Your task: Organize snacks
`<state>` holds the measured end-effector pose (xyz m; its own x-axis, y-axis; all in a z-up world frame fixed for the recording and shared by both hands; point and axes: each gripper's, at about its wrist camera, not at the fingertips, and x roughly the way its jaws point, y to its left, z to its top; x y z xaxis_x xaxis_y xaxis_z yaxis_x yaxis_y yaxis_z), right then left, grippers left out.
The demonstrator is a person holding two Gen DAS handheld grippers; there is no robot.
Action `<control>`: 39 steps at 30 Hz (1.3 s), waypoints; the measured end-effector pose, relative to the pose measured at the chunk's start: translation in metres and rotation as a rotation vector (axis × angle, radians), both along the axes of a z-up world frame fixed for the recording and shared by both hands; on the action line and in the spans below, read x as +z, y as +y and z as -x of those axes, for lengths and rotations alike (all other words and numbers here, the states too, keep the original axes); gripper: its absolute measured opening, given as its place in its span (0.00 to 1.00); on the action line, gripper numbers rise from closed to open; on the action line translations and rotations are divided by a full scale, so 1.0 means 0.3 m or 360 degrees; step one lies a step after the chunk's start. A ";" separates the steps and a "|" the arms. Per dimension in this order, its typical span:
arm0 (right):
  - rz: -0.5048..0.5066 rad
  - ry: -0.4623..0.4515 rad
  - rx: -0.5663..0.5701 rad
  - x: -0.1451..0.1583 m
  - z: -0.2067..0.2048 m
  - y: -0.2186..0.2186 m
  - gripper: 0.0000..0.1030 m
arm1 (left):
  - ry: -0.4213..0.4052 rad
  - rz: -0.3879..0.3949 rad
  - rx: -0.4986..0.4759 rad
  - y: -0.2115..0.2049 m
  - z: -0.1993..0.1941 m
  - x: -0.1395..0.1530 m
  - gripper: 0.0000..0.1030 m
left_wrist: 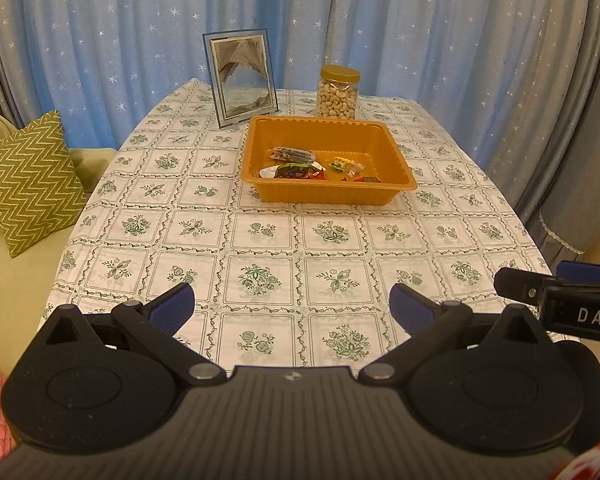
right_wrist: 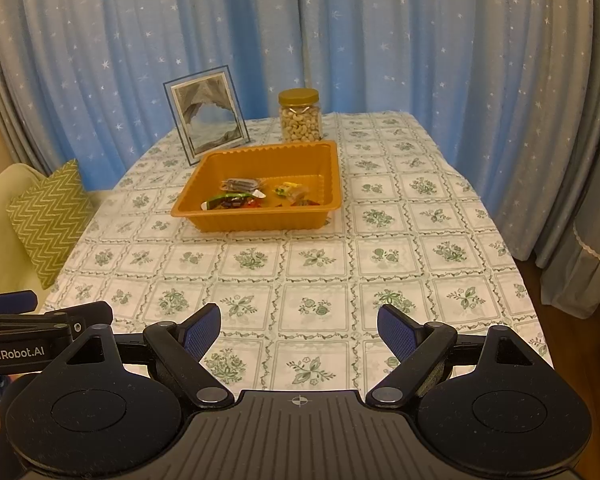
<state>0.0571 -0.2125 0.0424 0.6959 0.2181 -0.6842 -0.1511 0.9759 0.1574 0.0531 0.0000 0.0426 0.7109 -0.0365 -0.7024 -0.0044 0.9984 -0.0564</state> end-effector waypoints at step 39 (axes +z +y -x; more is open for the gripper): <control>-0.0006 0.0008 -0.0010 -0.008 0.003 0.002 0.83 | -0.0017 0.0052 -0.0028 0.008 -0.001 -0.002 1.00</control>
